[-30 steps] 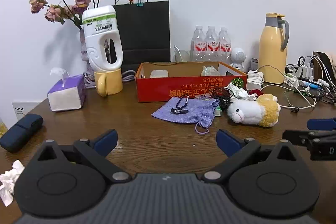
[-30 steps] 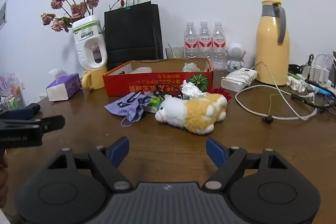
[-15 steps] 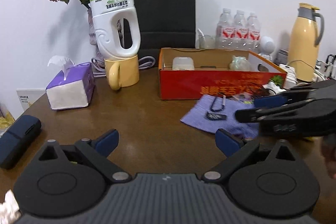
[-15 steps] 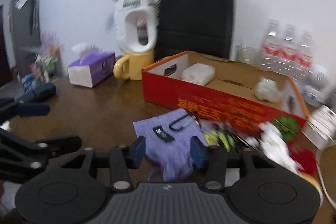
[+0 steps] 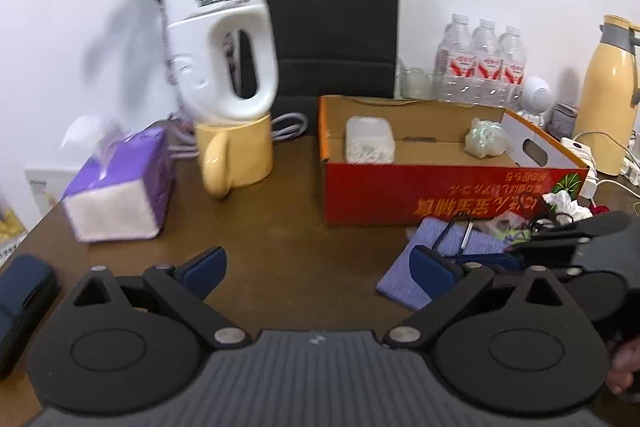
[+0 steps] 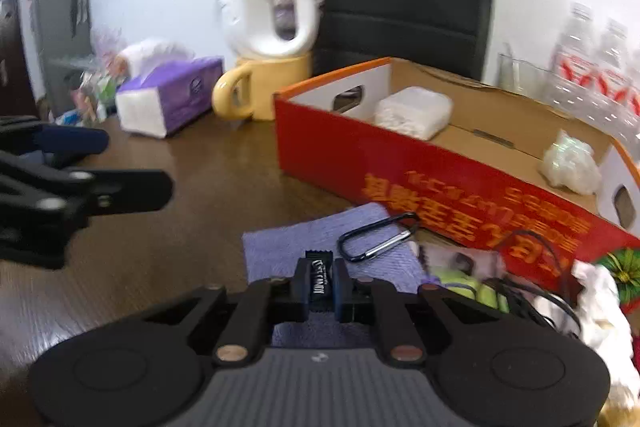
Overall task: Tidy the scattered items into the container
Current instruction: 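Grasp the black carabiner with the left tool while the right grasps the black packet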
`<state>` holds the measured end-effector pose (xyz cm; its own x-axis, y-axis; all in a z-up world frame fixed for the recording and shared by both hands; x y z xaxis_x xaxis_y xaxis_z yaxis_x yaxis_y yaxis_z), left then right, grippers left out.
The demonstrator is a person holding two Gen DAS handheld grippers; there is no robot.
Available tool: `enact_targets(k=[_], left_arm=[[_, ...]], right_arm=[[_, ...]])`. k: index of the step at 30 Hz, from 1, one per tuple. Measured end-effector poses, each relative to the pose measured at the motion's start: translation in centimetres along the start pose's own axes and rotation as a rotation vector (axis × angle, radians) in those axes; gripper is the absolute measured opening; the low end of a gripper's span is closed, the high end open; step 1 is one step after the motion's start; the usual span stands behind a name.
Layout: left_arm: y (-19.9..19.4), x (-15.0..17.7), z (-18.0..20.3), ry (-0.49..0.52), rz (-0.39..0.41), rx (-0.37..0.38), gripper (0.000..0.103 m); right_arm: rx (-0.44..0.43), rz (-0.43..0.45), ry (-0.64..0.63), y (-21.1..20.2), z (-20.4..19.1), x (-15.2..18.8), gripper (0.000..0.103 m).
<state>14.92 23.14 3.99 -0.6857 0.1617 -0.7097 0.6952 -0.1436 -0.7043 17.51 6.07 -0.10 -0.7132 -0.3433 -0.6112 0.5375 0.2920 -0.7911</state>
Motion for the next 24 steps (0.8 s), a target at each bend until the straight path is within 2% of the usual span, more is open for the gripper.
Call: enact_targets(k=[2,7,9,10,11,14,17,18,21,24], left_arm=[[0.5,-0.6,0.9,0.032,0.007,0.040,0.088],[2.9,-1.8,4.4,0.154,-0.021,0.197,0.076],[4.4,-2.1,6.0,0.201,-0.057,0.259,0.065],[5.2,-2.2,6.8,0.225,-0.085,0.275,0.055],[6.0,-2.4,7.3,0.237,-0.114,0.269,0.048],[7.7,-3.1,7.6,0.232,-0.174,0.304,0.045],[8.7,-3.7,7.4,0.195,-0.224,0.334,0.043],[8.9,-3.8,7.3,0.188,-0.233,0.337,0.039],[9.3,-4.0,7.0,0.187,-0.253,0.351,0.006],[9.5,-3.7,6.6,0.160,-0.251,0.354,0.005]], right_arm=[[0.004,0.046,0.040,-1.8,0.8,0.4,0.009],[0.022,0.172,0.190,-7.3,4.3,1.9,0.009],[0.027,0.219,0.234,-9.0,5.6,2.8,0.010],[0.024,0.240,0.247,-9.6,6.1,3.3,0.010],[0.016,0.263,0.263,-10.1,6.5,3.8,0.010],[-0.011,0.289,0.284,-10.3,7.3,4.7,0.010],[-0.057,0.267,0.303,-9.6,7.8,5.0,0.010],[-0.060,0.260,0.302,-9.4,7.7,5.1,0.010],[-0.055,0.258,0.282,-9.3,7.3,5.2,0.010],[-0.057,0.261,0.292,-9.5,7.4,5.5,0.010]])
Point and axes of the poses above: each gripper's, at about its wrist camera, not at the fingertips, and y roughly the way its jaws point, z to its right, x to its underside, the point moved 2 cm from there along y, roughly the way its jaws point, and after that the axes turned 14 degrees about -z, right-handed, at the moved point
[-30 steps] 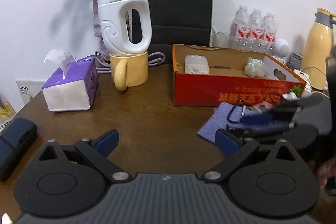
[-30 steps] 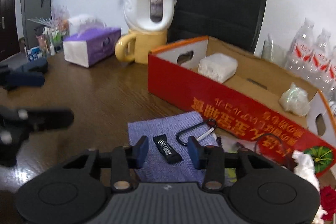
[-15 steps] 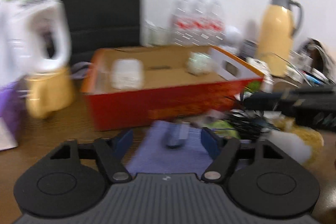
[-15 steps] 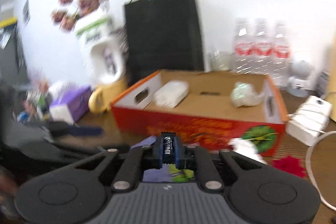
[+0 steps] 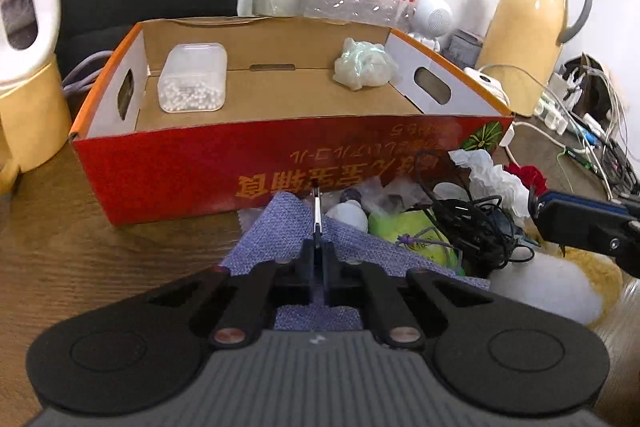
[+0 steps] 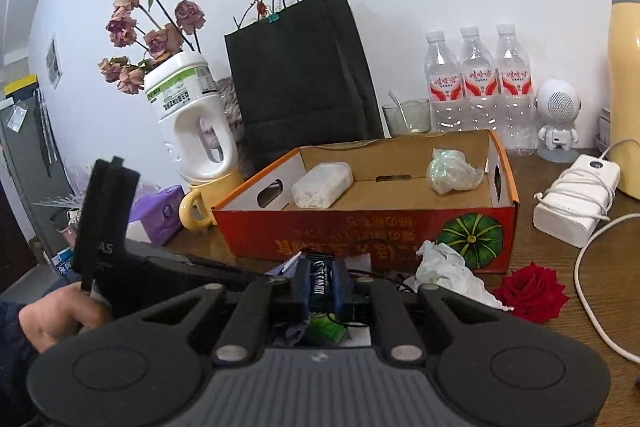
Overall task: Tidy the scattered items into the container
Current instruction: 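Grasp the black carabiner with the left tool while the right grasps the black packet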
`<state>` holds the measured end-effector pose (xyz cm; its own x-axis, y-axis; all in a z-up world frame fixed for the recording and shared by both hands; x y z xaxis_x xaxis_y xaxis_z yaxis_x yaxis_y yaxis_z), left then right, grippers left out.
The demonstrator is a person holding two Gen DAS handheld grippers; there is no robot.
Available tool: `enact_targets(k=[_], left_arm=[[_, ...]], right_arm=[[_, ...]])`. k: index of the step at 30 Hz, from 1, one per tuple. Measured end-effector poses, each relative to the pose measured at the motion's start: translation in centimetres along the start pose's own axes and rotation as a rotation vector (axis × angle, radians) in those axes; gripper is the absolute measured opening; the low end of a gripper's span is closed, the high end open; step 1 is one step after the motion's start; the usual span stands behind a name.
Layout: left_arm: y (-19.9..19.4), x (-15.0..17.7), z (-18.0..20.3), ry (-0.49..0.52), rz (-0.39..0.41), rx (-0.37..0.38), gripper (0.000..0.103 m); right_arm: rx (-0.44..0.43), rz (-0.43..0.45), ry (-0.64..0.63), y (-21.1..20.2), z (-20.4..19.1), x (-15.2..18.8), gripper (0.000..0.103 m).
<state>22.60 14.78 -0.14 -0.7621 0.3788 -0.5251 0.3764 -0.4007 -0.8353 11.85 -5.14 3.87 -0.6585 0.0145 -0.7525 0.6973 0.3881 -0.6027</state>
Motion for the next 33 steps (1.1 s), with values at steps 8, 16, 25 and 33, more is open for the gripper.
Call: enact_targets(k=[8,16,25,33], left_arm=[[-4.9,2.3,1.1,-0.072,0.173,-0.119,0.004],[-10.5,8.5,4.9,-0.063,0.391,-0.288,0.004],[-12.9,14.5,9.7,-0.012,0.470,-0.268,0.004],[-15.1,18.9,13.2,0.023,0.549,-0.297,0.005]], right_arm=[[0.053,-0.011,-0.041,0.8,-0.9,0.8,0.010],[0.147,0.079,-0.118,-1.9,-4.0,1.8,0.010],[0.250,0.222,-0.092,-8.4,-7.8,6.3,0.010],[0.273,0.324,-0.079,-12.3,-11.0,11.8,0.010]])
Point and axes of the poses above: each gripper's, at about its wrist camera, not at the fingertips, and y roughly the way its jaws point, z to its right, x to its underside, the point moved 2 cm from there along y, roughly the way its jaws point, and after that the axes turned 14 degrees about -z, right-handed, at the moved point
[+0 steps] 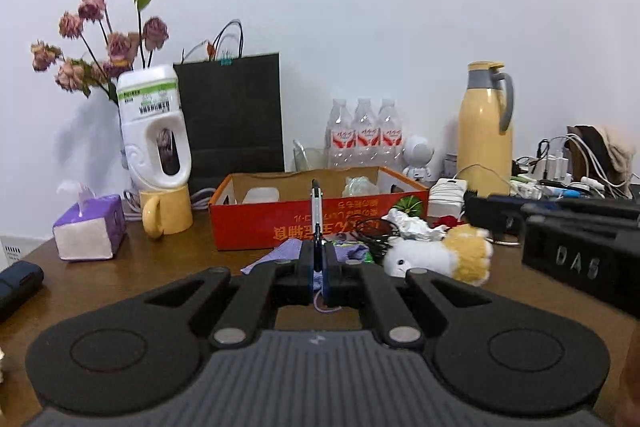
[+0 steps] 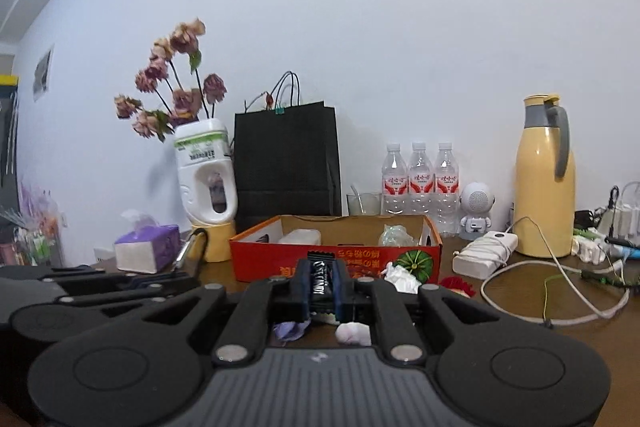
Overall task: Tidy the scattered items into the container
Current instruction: 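Grasp the black carabiner with the left tool while the right grasps the black packet, then lower carabiner and packet into the box and open both tools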
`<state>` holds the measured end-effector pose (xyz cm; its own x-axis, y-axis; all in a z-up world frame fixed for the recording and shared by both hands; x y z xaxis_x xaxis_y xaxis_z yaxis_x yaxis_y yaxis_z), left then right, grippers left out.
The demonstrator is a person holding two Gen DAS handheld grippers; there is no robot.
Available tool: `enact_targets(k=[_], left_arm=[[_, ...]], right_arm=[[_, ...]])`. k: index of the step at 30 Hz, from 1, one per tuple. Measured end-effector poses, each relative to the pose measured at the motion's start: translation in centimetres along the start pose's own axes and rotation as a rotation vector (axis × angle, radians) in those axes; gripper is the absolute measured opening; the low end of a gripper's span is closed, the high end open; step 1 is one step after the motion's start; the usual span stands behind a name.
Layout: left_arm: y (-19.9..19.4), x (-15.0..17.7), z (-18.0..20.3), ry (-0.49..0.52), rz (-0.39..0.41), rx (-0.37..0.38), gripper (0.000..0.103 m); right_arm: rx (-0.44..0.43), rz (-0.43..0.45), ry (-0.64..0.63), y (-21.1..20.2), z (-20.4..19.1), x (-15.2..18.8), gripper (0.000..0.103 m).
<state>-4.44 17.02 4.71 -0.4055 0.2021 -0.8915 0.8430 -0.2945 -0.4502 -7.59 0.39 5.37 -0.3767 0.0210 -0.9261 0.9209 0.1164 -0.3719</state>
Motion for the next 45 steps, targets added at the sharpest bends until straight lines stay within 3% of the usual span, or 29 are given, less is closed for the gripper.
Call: enact_targets(k=[6,13,20,23,28,31,34,37,40,45], left_arm=[[-2.5,0.1,0.4,-0.003,0.059,-0.004,0.005],[0.4,-1.9,-0.6,-0.017,0.039,0.020,0.005],[8.3,-10.3,-2.9,-0.040,0.034,0.046,0.005],[11.9,-14.3,-3.2,-0.019,0.044,0.021,0.005],[16.4,-17.6,-4.1,-0.046,0.009,0.008,0.005],[20.2,-19.9,-4.3,-0.050,-0.068,0.036,0.005],[25.7,-23.7,-5.0,-0.044,-0.246,0.103,0.005],[31.5,-25.6,-5.8,-0.040,-0.429,0.134,0.005],[37.4,-24.8,-6.2,-0.089,-0.622,0.208,0.005],[43.5,-21.6,-6.3,-0.139,-0.789,0.160,0.005]], right_arm=[[0.017,0.009,0.019,-2.2,-0.6,1.0,0.010],[-0.018,-0.019,0.067,0.2,0.7,-0.3,0.010],[-0.003,-0.009,0.066,6.9,3.7,-8.1,0.010],[-0.042,-0.030,0.097,11.0,5.4,-12.3,0.010],[-0.057,-0.073,0.117,17.4,7.2,-16.6,0.010],[-0.117,-0.159,0.125,22.1,8.3,-18.9,0.010],[-0.195,-0.327,0.144,28.3,10.1,-22.0,0.010],[-0.157,-0.513,0.153,34.4,11.8,-24.2,0.010],[-0.103,-0.670,0.150,39.9,12.7,-24.5,0.010],[-0.101,-0.845,0.253,46.3,14.1,-22.0,0.010]])
Point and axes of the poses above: each gripper's, at about its wrist camera, not at the fingertips, and y roughly the way its jaws point, z to its right, x to its underside, the point moved 2 cm from there along y, roughly the way its jaws point, and after that the axes turned 14 degrees about -z, right-handed, at the moved point
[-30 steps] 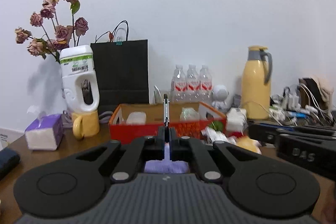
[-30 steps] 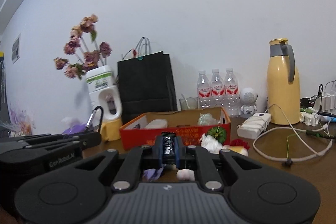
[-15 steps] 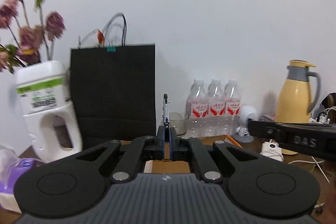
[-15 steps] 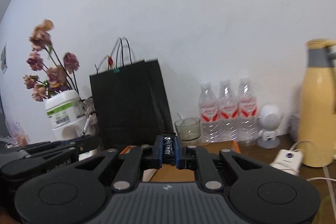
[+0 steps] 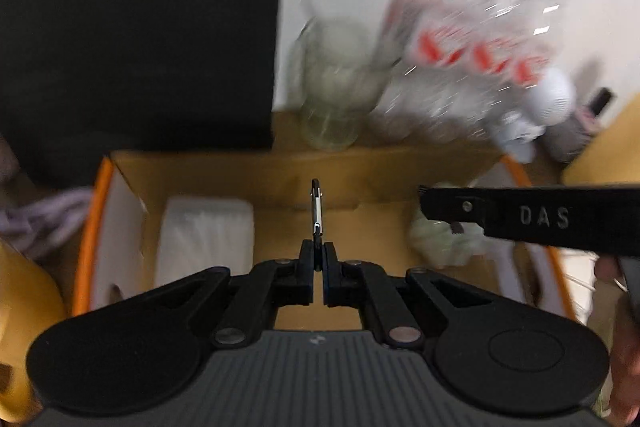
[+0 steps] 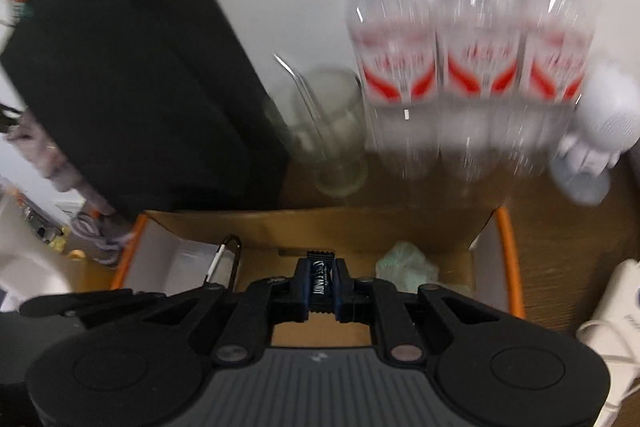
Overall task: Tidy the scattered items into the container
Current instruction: 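Lower carabiner and packet into the box and open both tools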
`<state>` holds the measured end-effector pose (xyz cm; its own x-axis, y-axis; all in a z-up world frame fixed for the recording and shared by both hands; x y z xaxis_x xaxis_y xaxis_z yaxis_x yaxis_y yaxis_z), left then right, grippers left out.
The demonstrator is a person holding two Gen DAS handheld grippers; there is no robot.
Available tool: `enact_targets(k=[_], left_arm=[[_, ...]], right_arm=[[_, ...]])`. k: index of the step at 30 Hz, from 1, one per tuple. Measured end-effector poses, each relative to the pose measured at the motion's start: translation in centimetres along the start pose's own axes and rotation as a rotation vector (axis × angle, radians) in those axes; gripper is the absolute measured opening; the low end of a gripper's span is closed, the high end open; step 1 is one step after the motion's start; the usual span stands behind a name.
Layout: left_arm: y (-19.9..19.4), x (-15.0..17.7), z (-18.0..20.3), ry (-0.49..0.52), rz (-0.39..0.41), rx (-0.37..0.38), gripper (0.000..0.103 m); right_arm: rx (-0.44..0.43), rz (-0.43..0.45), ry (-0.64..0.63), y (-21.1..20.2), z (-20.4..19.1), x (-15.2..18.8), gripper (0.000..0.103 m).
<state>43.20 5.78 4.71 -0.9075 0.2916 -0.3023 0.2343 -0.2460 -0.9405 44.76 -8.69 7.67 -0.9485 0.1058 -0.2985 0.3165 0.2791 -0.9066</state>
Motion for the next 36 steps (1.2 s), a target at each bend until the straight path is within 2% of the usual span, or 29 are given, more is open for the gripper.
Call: enact_targets(k=[2,6,10,12,13,16,21,24,25,26,29,32,36], left_arm=[[1.8,-0.3,-0.4,-0.020,-0.045,0.008,0.005],[3.8,-1.0,-0.3,0.012,-0.100,-0.038,0.005],[4.1,-1.1,-0.5,0.012,-0.113,-0.048,0.005],[3.9,-1.0,-0.8,-0.005,-0.127,-0.028,0.009],[3.8,-1.0,-1.0,-0.009,-0.137,-0.015,0.014],[2.4,-0.6,-1.4,-0.015,-0.140,-0.026,0.026],[-2.2,-0.2,-1.8,-0.037,-0.092,-0.017,0.034],[-5.6,-0.2,-0.9,-0.035,-0.064,-0.034,0.050],[-6.9,0.1,-0.6,-0.027,-0.057,-0.038,0.059],[-8.3,0.4,-0.3,-0.019,-0.047,-0.041,0.074],[-11.7,1.2,0.6,-0.027,0.000,-0.062,0.102],[-13.8,2.1,1.0,-0.021,0.011,-0.084,0.103],[-15.6,3.5,2.0,-0.011,0.029,-0.116,0.103]], right_arm=[[0.034,-0.040,0.010,2.0,0.3,-0.4,0.010],[0.083,-0.125,0.007,5.1,0.8,-0.7,0.010],[0.127,-0.166,-0.014,6.6,0.3,-0.7,0.010],[0.156,-0.176,-0.022,7.1,0.3,-0.5,0.011],[0.159,-0.172,-0.027,7.2,0.5,-0.3,0.011],[0.150,-0.183,-0.018,6.8,0.3,0.1,0.023],[0.140,-0.136,-0.023,2.6,-0.6,0.6,0.028],[0.160,-0.107,-0.021,-0.9,-1.6,1.2,0.037],[0.172,-0.099,-0.023,-2.1,-1.9,1.5,0.039],[0.187,-0.091,-0.027,-3.3,-2.3,1.8,0.043],[0.211,-0.066,-0.045,-6.8,-3.1,2.9,0.056],[0.216,-0.012,-0.050,-10.4,-3.4,4.4,0.069],[0.237,0.009,-0.053,-12.1,-4.1,6.2,0.070]])
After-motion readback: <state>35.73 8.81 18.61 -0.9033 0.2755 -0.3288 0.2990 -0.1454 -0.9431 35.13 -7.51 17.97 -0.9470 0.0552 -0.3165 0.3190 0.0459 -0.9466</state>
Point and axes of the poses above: each gripper's, at about its wrist camera, not at the fingertips, and y roughly the way its jaws point, z to its right, x to its underside, the point moved 2 cm from there along y, roughly the way its jaws point, and after that the axes turned 14 degrees about -z, right-handed, at the moved point
